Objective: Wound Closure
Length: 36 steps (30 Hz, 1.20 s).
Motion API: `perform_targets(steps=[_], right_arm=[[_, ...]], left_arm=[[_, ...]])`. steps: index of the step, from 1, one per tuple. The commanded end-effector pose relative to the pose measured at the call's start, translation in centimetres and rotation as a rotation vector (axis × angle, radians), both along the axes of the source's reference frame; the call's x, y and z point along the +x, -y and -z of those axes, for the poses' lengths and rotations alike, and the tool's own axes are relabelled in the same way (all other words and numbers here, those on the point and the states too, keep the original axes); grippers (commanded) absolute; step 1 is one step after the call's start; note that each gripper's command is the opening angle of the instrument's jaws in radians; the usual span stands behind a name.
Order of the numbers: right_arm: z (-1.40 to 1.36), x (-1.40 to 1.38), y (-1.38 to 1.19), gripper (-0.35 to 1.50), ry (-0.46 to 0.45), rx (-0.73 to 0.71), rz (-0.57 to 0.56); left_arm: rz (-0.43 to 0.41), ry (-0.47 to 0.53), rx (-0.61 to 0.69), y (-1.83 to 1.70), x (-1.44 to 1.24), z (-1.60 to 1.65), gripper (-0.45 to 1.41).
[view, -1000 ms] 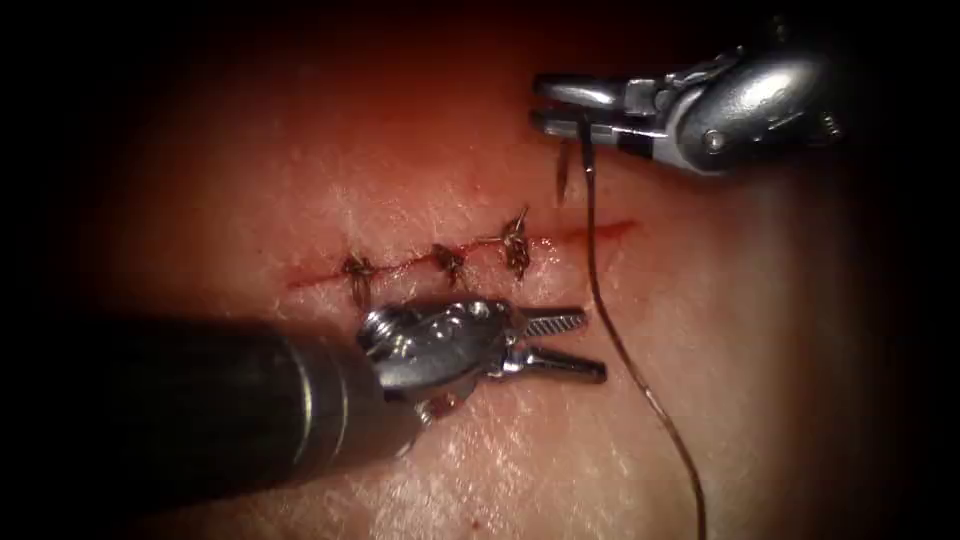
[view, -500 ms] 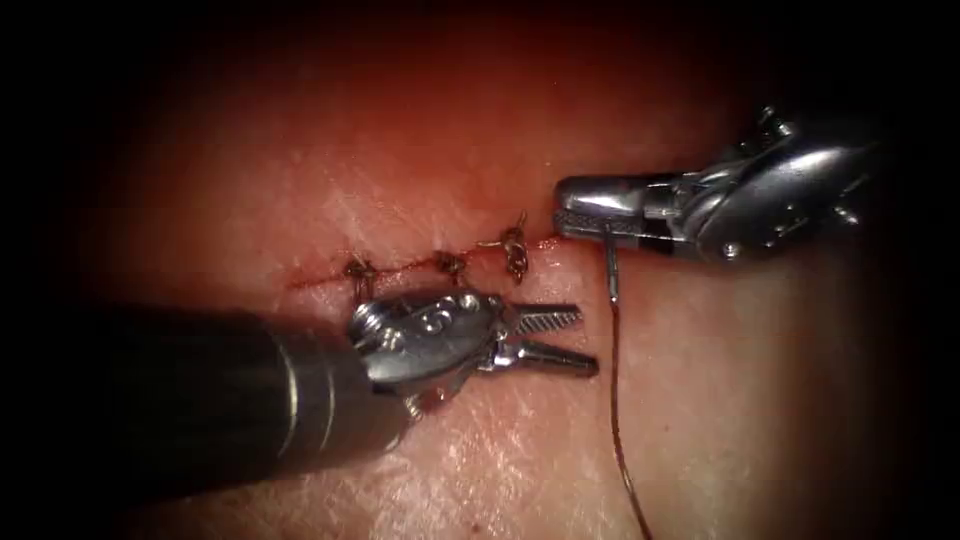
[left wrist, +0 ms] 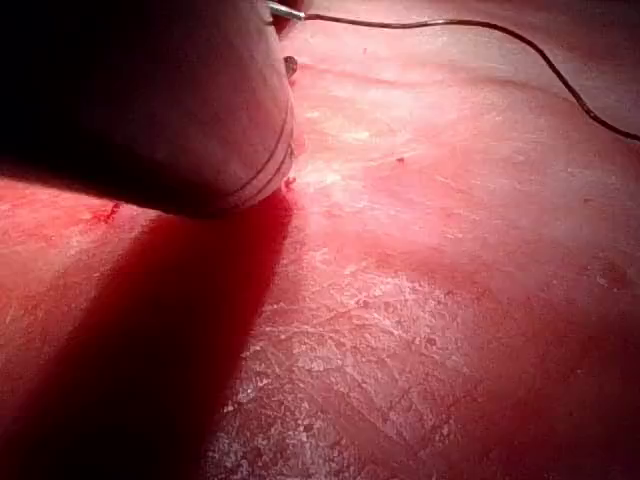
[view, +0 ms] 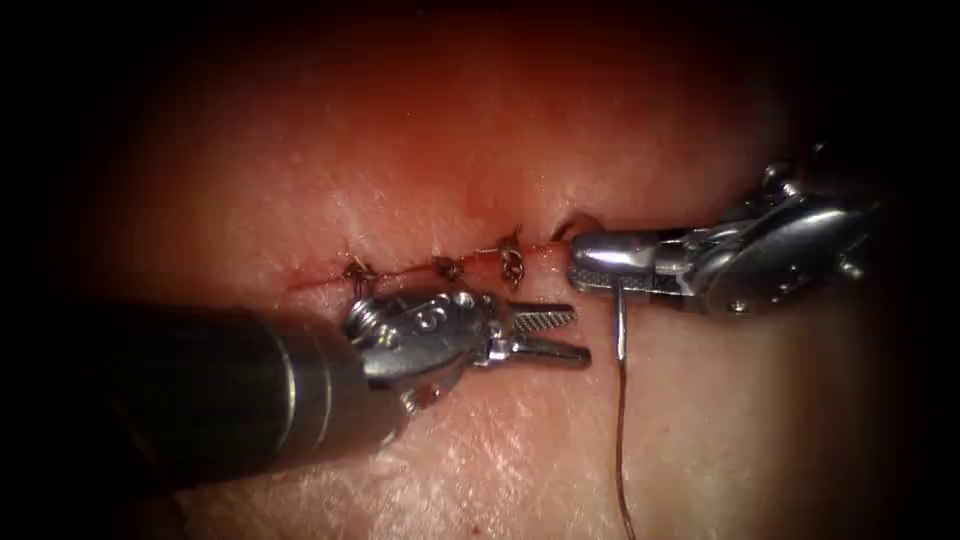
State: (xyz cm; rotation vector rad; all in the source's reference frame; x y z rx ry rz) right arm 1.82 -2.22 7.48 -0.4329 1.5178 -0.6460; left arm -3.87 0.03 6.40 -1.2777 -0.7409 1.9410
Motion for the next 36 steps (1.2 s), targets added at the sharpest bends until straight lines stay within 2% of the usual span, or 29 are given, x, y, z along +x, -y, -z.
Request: perform_targets(steps=[1, 14, 18, 29, 30, 31, 32, 33, 34, 36], right_arm=[[-0.08, 0.1, 0.06, -0.35, -0.006, 0.012, 0.007], [-0.17, 0.13, 0.2, -0.35, -0.011, 0.138, 0.053], [-0.11, 0.12, 0.12, -0.35, 0.0, 0.152, 0.033], [0.15, 0.1, -0.21, -0.35, 0.001, 0.077, -0.054], [0.16, 0.11, -0.21, -0.35, 0.008, 0.166, -0.066], [0.16, 0.11, -0.21, -0.03, 0.024, 0.249, -0.09], [0.16, 0.11, -0.21, 0.15, 0.034, 0.284, -0.101], [0.16, 0.11, -0.21, 0.24, 0.036, 0.29, -0.105], [0.16, 0.11, -0.21, 0.51, 0.039, 0.32, -0.111], [0.16, 0.11, -0.22, 0.78, 0.051, 0.368, -0.135]], left_arm=[[-0.001, 0.002, 0.001, 0.03, -0.06, -0.06, 0.26], [-0.001, 0.002, 0.001, 0.03, -0.06, -0.06, 0.26], [-0.001, 0.002, 0.001, 0.03, -0.06, -0.06, 0.26], [-0.002, -0.006, -0.002, 0.07, -0.1, -0.09, 0.26], [-0.003, -0.006, -0.002, 0.07, -0.1, -0.09, 0.26], [-0.003, -0.006, -0.002, 0.07, -0.1, -0.09, 0.24], [-0.003, -0.006, -0.002, 0.07, -0.09, -0.09, 0.24], [-0.003, -0.006, -0.002, 0.07, -0.09, -0.09, 0.24], [-0.003, -0.006, -0.002, 0.07, -0.09, -0.09, 0.24], [-0.003, -0.006, -0.002, 0.07, -0.09, -0.09, 0.24]])
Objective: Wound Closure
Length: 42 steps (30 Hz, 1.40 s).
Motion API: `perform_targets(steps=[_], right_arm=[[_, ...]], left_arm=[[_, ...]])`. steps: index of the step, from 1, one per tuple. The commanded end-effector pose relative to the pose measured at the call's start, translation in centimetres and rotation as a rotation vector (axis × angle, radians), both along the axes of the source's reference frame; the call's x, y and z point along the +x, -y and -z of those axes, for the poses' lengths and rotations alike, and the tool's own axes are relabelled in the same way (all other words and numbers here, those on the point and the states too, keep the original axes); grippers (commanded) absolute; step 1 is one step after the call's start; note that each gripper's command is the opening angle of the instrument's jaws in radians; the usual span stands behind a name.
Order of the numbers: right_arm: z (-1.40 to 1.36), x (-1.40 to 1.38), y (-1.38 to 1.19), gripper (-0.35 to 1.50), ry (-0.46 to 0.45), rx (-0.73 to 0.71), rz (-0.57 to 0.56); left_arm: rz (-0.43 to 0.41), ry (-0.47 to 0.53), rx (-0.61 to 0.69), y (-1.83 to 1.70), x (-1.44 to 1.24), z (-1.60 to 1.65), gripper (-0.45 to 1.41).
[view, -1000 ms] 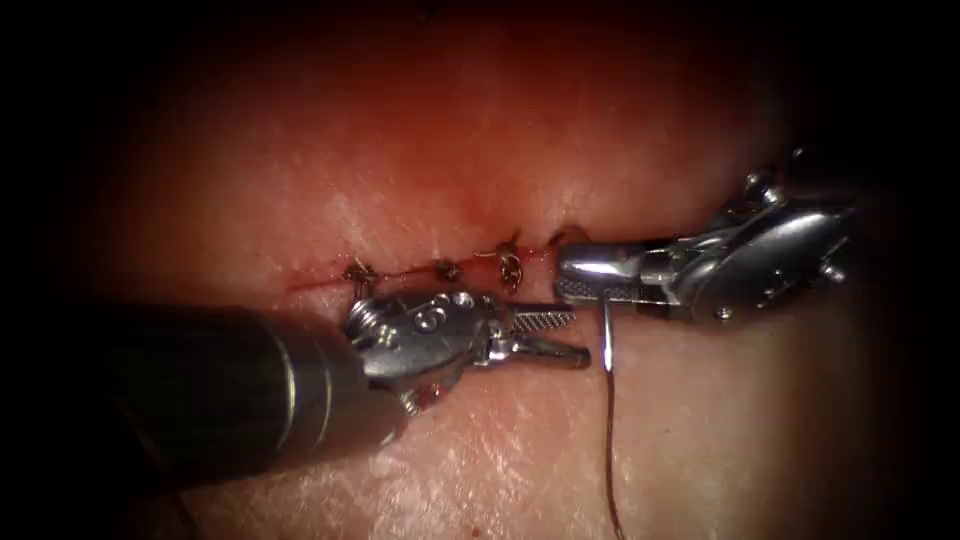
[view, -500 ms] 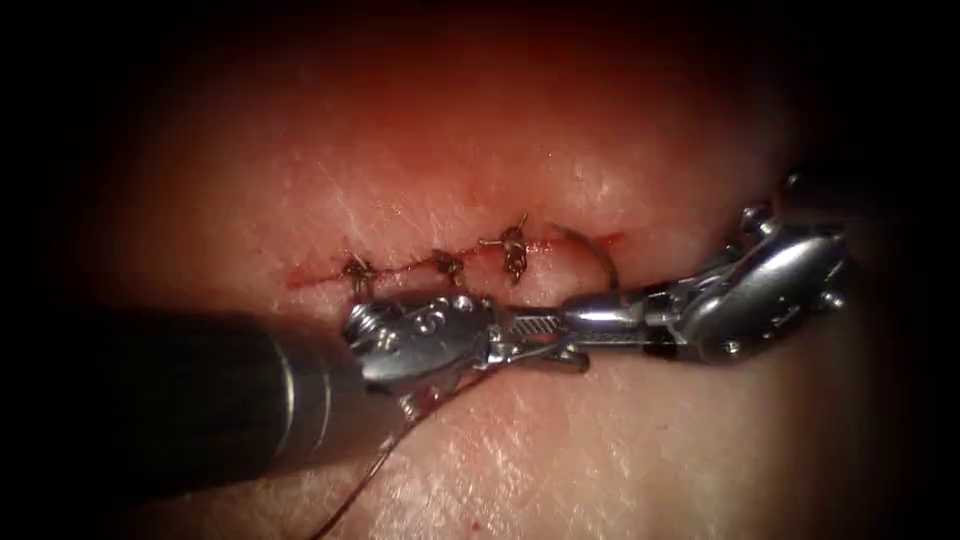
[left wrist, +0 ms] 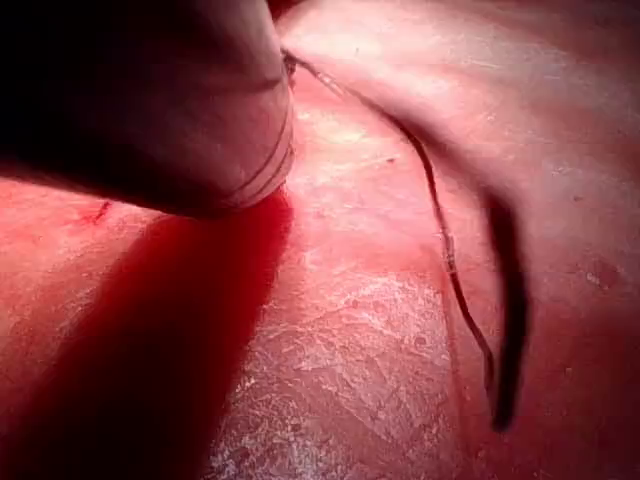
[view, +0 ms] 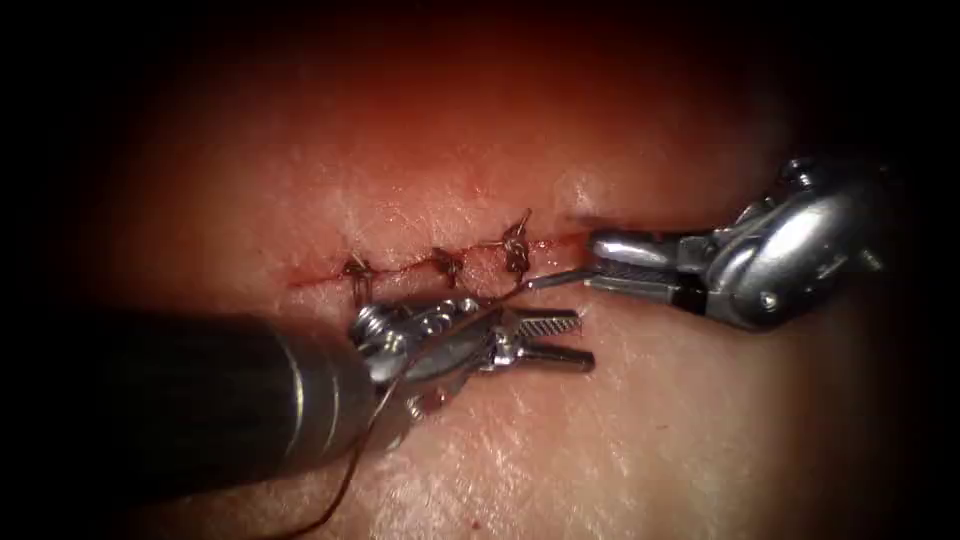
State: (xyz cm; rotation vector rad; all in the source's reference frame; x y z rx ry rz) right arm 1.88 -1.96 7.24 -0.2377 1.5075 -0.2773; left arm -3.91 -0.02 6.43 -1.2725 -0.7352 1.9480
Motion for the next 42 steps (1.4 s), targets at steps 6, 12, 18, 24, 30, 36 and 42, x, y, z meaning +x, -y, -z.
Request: perform_targets(steps=[6, 12, 18, 24, 30, 36, 42], right_arm=[[-0.06, 0.05, 0.08, 1.21, 0.1, 0.154, -0.179], [0.04, 0.11, 0.22, 1.2, 0.182, 0.156, -0.297], [0.13, 0.26, 0.39, 1.13, 0.274, 0.043, -0.419], [0.06, 0.25, 0.5, 1.13, 0.366, -0.056, -0.606], [0.07, -0.05, 0.44, 1.21, 0.347, -0.074, -0.741], [0.22, -0.14, 0.43, 1.21, 0.307, -0.095, -0.785], [0.24, 0.07, 0.53, 1.23, 0.291, -0.119, -0.765]], left_arm=[[-0.001, 0.001, 0.001, 0.03, -0.05, -0.06, 0.24], [-0.001, 0.001, 0.001, 0.03, -0.05, -0.06, 0.24], [-0.001, 0.001, 0.001, 0.04, -0.06, -0.07, 0.24], [-0.001, 0.0, 0.001, 0.04, -0.07, -0.06, 0.24], [-0.001, 0.0, 0.001, 0.04, -0.06, -0.06, 0.24], [-0.001, 0.001, 0.001, 0.04, -0.07, -0.06, 0.24], [-0.001, 0.001, 0.001, 0.05, -0.07, -0.06, 0.22]])
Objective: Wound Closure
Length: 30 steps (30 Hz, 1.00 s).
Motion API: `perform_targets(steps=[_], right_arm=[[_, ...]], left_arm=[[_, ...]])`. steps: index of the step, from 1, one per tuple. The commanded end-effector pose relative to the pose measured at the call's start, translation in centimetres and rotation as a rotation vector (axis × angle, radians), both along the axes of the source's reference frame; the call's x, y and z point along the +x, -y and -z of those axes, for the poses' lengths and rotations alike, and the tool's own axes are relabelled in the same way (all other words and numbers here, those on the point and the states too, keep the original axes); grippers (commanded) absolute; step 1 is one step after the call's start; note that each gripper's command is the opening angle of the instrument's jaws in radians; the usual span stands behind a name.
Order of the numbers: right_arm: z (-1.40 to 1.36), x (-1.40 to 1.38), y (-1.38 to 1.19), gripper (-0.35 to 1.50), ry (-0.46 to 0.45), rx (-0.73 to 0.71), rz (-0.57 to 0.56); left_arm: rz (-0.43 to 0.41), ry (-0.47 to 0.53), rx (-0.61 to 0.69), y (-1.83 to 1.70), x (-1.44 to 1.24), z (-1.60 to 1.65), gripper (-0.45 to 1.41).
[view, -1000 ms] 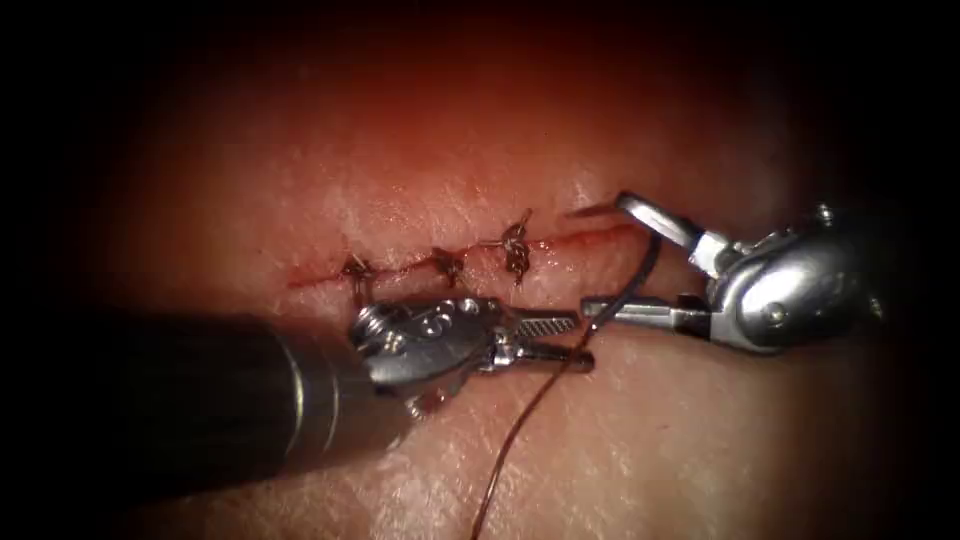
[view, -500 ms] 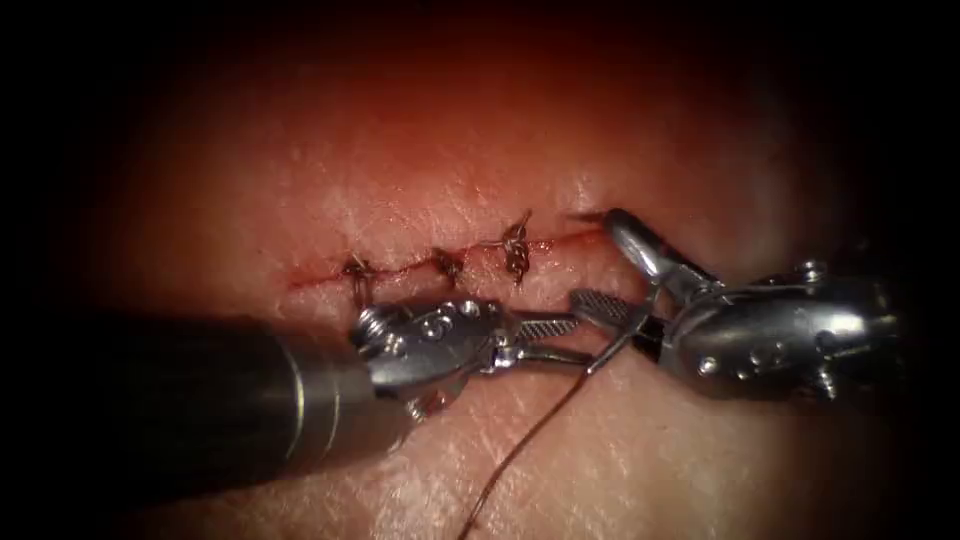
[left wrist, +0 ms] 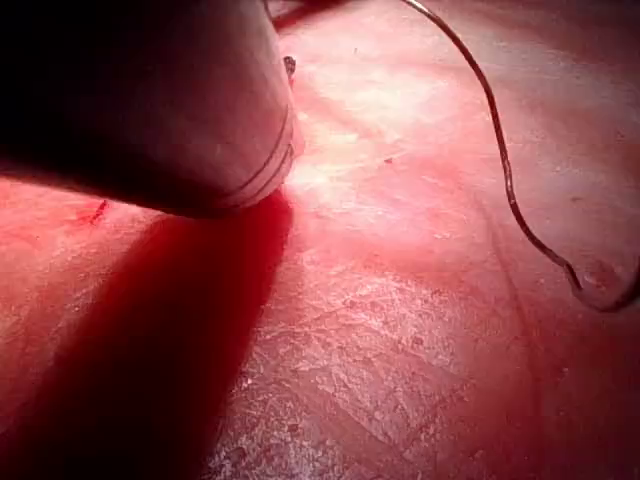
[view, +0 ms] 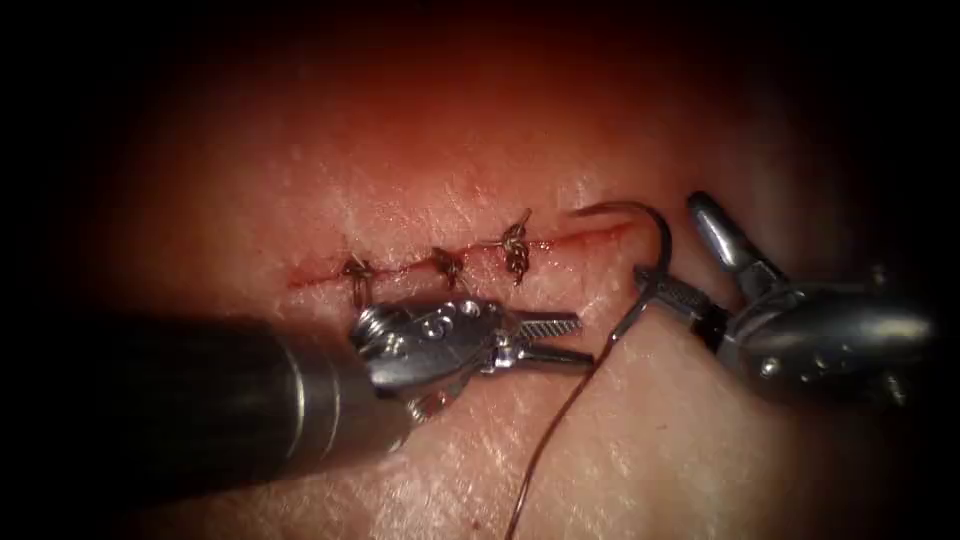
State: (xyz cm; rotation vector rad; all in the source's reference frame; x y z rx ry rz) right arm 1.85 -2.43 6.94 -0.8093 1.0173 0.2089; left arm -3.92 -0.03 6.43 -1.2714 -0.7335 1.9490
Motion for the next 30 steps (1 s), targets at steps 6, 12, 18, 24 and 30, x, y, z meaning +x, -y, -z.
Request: perform_targets(steps=[6, 12, 18, 24, 30], right_arm=[[-0.08, 0.16, 0.06, 1.16, 0.014, -0.016, 0.015], [-0.14, 0.12, 0.08, 0.78, 0.068, -0.064, 0.03], [-0.15, 0.08, 0.06, 0.54, 0.075, -0.069, 0.014], [-0.1, 0.07, 0.06, -0.35, 0.056, -0.078, 0.034], [-0.02, 0.02, -0.02, -0.35, 0.057, -0.059, 0.055]], left_arm=[[-0.001, 0.002, 0.002, 0.03, -0.06, -0.06, 0.22], [-0.001, 0.002, 0.002, 0.04, -0.06, -0.06, 0.22], [-0.001, 0.002, 0.002, 0.04, -0.06, -0.05, 0.22], [-0.001, 0.002, 0.002, 0.04, -0.06, -0.05, 0.22], [-0.001, 0.002, 0.002, 0.04, -0.06, -0.05, 0.21]])
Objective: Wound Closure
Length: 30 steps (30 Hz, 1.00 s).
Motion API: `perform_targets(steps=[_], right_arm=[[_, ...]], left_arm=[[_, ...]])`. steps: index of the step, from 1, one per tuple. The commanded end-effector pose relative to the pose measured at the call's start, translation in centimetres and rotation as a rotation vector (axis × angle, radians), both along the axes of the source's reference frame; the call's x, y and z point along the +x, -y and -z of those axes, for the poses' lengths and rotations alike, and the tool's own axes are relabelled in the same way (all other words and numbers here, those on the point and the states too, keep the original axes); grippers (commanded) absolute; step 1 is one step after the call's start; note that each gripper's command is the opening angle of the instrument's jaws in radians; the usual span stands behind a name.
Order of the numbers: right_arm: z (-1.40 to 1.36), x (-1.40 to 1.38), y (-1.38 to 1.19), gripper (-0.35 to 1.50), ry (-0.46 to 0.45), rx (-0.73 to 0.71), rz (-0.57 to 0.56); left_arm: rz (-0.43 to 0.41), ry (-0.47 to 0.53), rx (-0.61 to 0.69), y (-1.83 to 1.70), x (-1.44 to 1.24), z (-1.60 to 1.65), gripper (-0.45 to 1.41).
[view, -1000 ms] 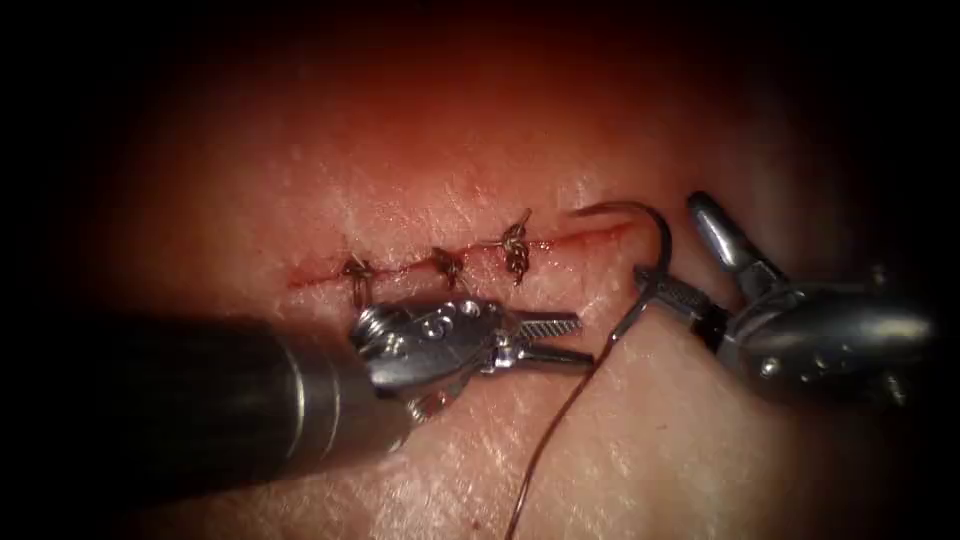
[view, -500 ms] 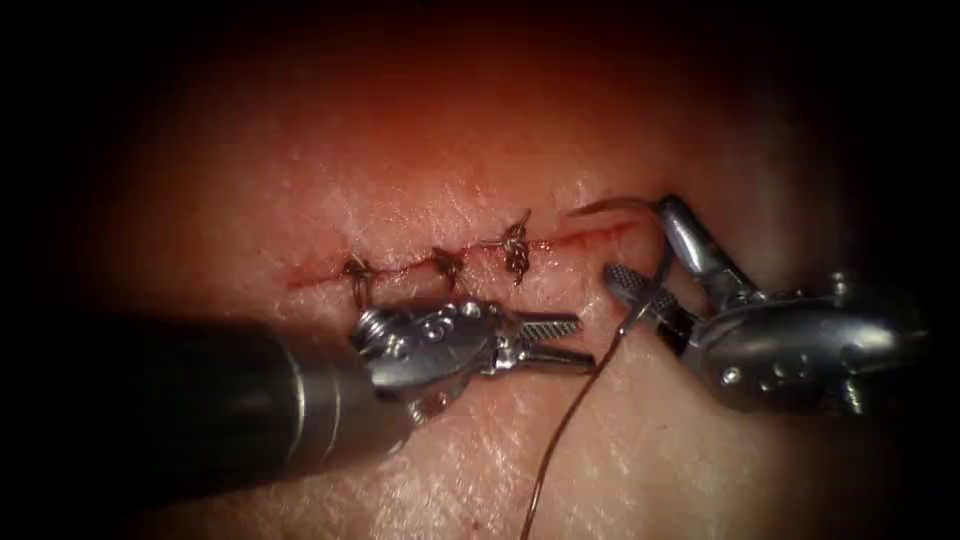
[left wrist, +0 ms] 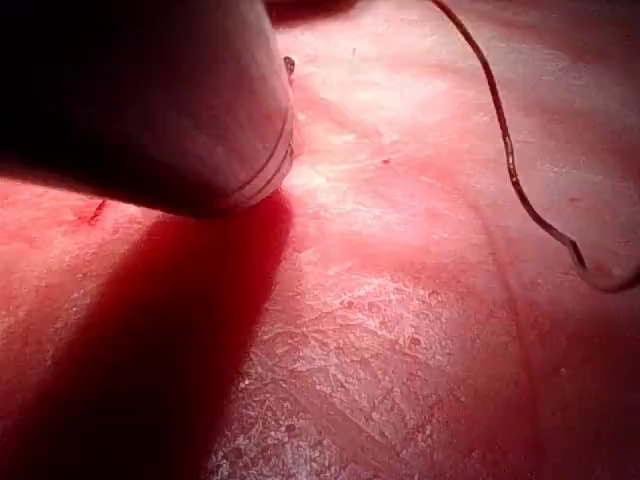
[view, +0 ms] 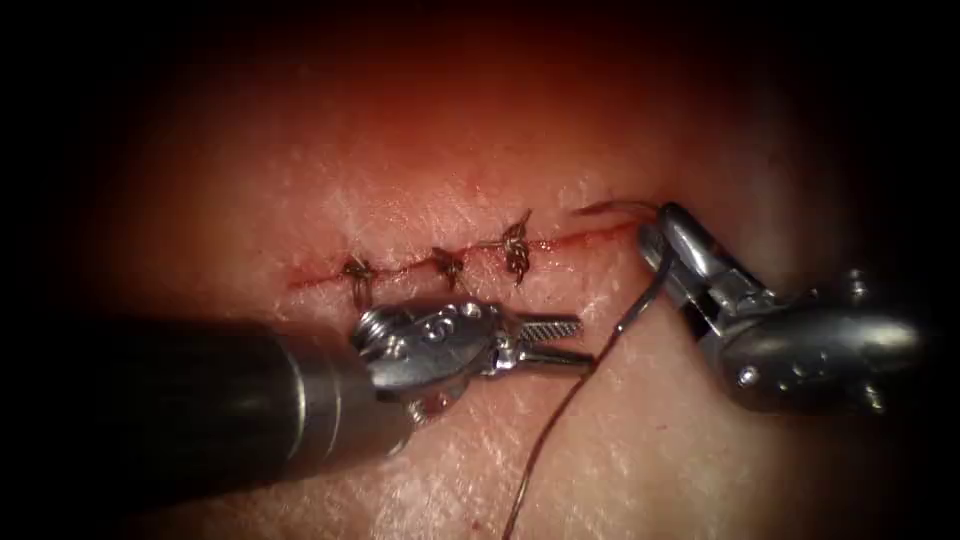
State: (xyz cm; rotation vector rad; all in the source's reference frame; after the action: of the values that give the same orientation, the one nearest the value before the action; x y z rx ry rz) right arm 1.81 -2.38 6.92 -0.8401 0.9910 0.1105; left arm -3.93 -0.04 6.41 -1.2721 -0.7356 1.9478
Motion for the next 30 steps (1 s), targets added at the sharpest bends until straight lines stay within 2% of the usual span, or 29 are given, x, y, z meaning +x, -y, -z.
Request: perform_targets(steps=[1, 4, 9, 15, 17, 22, 24, 30], right_arm=[[-0.03, 0.05, 0.01, -0.35, -0.005, 0.005, 0.014], [0.01, 0.02, -0.04, -0.35, 0.038, 0.001, 0.085], [0.05, 0.01, -0.24, -0.35, 0.122, -0.084, 0.334], [0.09, 0.01, -0.43, -0.35, 0.122, -0.167, 0.529], [0.1, 0.05, -0.48, -0.35, 0.143, -0.211, 0.625], [0.07, 0.15, -0.54, -0.35, 0.179, -0.269, 0.765], [0.07, 0.15, -0.58, -0.35, 0.237, -0.295, 0.848], [0.12, 0.02, -0.65, -0.35, 0.297, -0.353, 0.888]], left_arm=[[-0.001, 0.001, 0.001, 0.03, -0.05, -0.06, 0.21], [-0.001, 0.001, 0.001, 0.03, -0.05, -0.06, 0.21], [-0.001, 0.001, 0.001, 0.03, -0.06, -0.06, 0.21], [-0.001, 0.0, 0.0, 0.04, -0.06, -0.07, 0.19], [-0.001, 0.0, 0.0, 0.04, -0.06, -0.07, 0.19], [-0.002, -0.002, 0.0, 0.04, -0.07, -0.07, 0.19], [-0.002, -0.002, 0.0, 0.05, -0.07, -0.07, 0.19], [-0.004, -0.005, 0.0, 0.05, -0.07, -0.08, 0.17]])
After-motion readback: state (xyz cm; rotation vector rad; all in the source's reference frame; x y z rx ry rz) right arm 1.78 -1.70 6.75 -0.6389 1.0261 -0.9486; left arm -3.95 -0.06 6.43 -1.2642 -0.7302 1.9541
